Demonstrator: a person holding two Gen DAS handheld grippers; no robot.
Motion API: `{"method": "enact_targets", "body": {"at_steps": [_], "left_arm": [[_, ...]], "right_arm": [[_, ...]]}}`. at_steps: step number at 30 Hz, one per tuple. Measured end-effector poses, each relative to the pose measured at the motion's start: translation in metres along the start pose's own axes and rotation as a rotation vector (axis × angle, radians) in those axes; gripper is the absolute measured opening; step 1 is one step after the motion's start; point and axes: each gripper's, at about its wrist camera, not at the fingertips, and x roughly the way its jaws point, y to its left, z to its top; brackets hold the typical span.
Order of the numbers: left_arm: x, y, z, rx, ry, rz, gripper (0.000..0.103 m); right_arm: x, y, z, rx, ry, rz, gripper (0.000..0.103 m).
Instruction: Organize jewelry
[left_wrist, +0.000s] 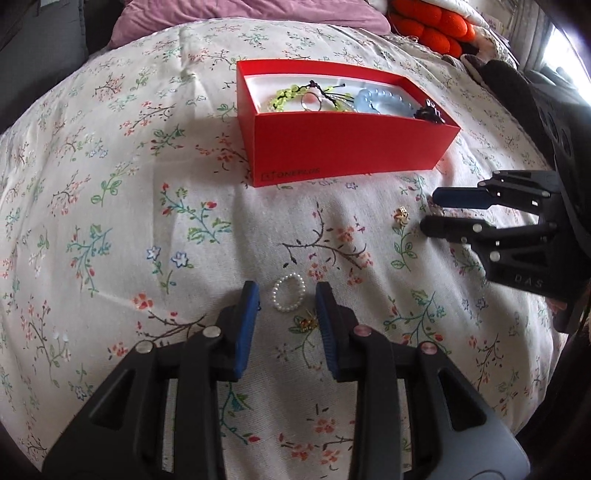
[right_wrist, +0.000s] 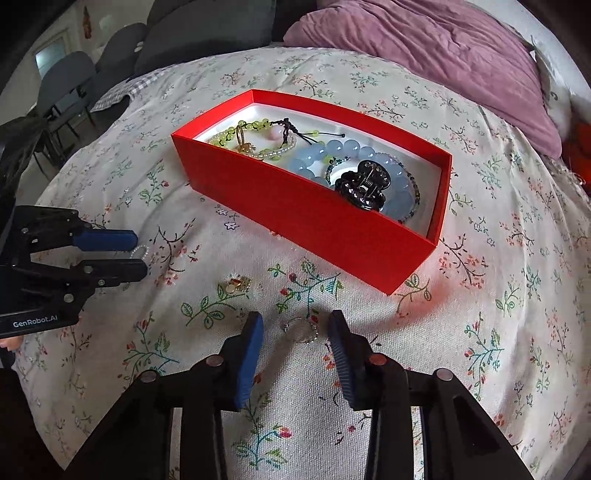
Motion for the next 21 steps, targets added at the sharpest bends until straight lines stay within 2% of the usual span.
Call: {"method": "enact_targets", "body": {"at_steps": [1, 4, 7, 9, 13, 21], "left_arm": [[0.000, -0.002, 0.000, 0.015, 0.000, 0.009, 0.034], [0.002, -0.008, -0.001, 0.046, 0.001, 0.025, 0.034], [0.002, -0.009, -0.003, 0.050, 0.005, 0.013, 0.024], [0.002, -0.010, -0.003, 0.055, 0.009, 0.008, 0.017], [0.004, -0.010, -0.004, 0.034, 0.014, -0.011, 0.007], [-0.001, 0.006, 0.001, -0.097, 0.000, -0.059, 0.005]], "right_arm": [[0.001, 0.001, 0.000, -0.004, 0.001, 0.006, 0.018], [0.001, 0.004, -0.001, -0.027, 0.003, -0.001, 0.017], [-0.001, 0.004, 0.000, -0.025, 0.002, 0.005, 0.016], [-0.003, 0.003, 0.001, -0.022, -0.001, 0.010, 0.009], [-0.008, 0.001, 0.000, -0.015, 0.002, 0.016, 0.009], [-0.022, -0.011, 0.001, 0.038, -0.022, 0.063, 0.008]]}}
